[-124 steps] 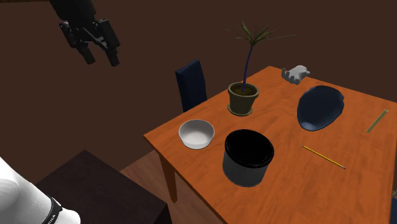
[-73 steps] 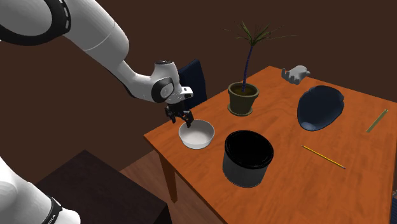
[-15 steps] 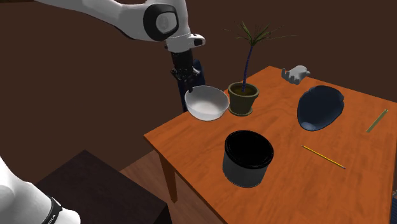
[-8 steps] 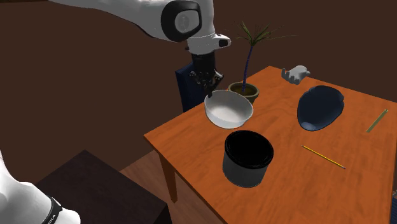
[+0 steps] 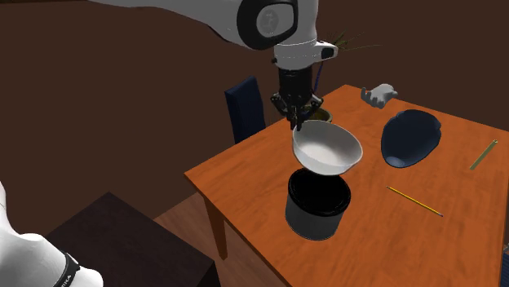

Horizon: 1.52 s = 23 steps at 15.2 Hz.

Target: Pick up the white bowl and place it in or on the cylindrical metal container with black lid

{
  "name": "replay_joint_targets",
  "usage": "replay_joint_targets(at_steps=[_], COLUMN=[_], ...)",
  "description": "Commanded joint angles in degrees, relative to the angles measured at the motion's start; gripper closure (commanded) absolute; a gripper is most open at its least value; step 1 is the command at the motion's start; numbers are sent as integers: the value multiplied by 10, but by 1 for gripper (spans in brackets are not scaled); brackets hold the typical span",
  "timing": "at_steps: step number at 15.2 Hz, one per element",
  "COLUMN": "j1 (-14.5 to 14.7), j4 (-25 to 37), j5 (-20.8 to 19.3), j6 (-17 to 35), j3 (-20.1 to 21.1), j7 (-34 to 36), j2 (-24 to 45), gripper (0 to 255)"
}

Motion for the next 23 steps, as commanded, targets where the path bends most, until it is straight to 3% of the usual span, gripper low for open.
replay_joint_targets(at_steps=[1, 23], j1=[-8, -14], j4=[8, -84], j5=[6, 27], j6=[1, 150], j3=[-4, 3], j7=[-15, -25], j2=[9, 69], gripper=[255, 255])
